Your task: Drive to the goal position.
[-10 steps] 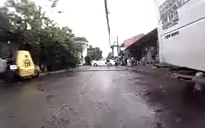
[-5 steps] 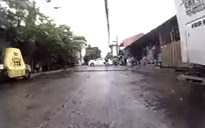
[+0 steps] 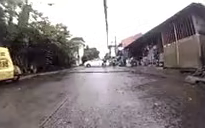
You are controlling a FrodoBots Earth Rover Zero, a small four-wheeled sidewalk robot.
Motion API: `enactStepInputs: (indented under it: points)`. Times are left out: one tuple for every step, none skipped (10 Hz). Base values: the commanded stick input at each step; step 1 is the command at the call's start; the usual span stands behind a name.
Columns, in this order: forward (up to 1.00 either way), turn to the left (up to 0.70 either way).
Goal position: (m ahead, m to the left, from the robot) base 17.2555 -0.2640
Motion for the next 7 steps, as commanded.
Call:
enactStepInputs:
  points:
    - [1.0, -0.27]
    - [1.0, -0.27]
    - [1.0, -0.27]
    - [1.0, -0.27]
    - [1.0, -0.27]
    - [1.0, -0.27]
    - [1.0, -0.27]
